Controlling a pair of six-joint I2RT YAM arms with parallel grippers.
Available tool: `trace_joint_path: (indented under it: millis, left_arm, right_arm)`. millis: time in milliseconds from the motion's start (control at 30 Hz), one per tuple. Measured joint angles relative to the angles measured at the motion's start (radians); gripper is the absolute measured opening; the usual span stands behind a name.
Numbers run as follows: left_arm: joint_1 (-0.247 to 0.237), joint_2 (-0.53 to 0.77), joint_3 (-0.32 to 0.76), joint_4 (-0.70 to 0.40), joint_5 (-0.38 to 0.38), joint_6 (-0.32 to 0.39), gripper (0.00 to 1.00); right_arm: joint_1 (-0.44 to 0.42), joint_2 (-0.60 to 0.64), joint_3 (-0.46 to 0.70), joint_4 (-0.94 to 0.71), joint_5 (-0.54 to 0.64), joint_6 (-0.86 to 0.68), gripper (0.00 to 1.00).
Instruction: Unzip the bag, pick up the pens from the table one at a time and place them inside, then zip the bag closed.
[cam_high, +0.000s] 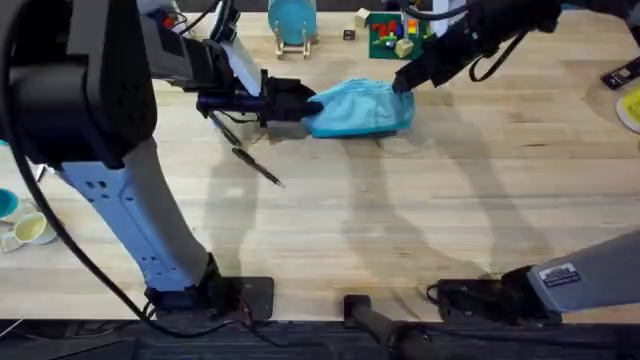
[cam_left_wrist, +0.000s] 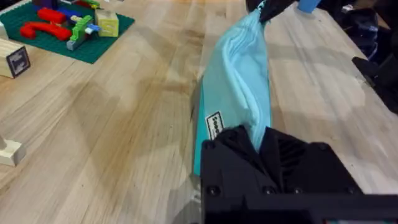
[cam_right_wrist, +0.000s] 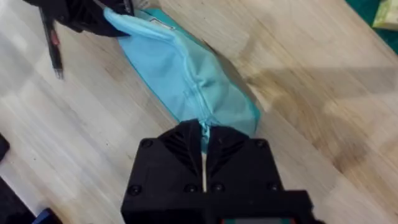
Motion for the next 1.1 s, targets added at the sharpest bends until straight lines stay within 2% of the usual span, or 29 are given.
trace_joint_path:
  millis: [333,767,900,1100]
  left_arm:
    - [0.009,0.000,0.000,0.000,-0.005,0.000,0.042]
    - [0.010,0.000,0.000,0.000,-0.008,0.000,0.042]
    - [0.010,0.000,0.001,0.000,-0.008,0.000,0.042]
    - [0.010,0.000,0.001,0.000,-0.008,0.000,0.042]
  right_arm:
    - [0.064,0.000,0.000,0.016,0.008,0.003,0.032]
    - [0.098,0.059,0.000,0.019,0.014,0.003,0.032]
    - [0.103,0.062,0.000,0.018,0.014,0.003,0.068]
    - [0.104,0.062,0.000,0.018,0.014,0.006,0.033]
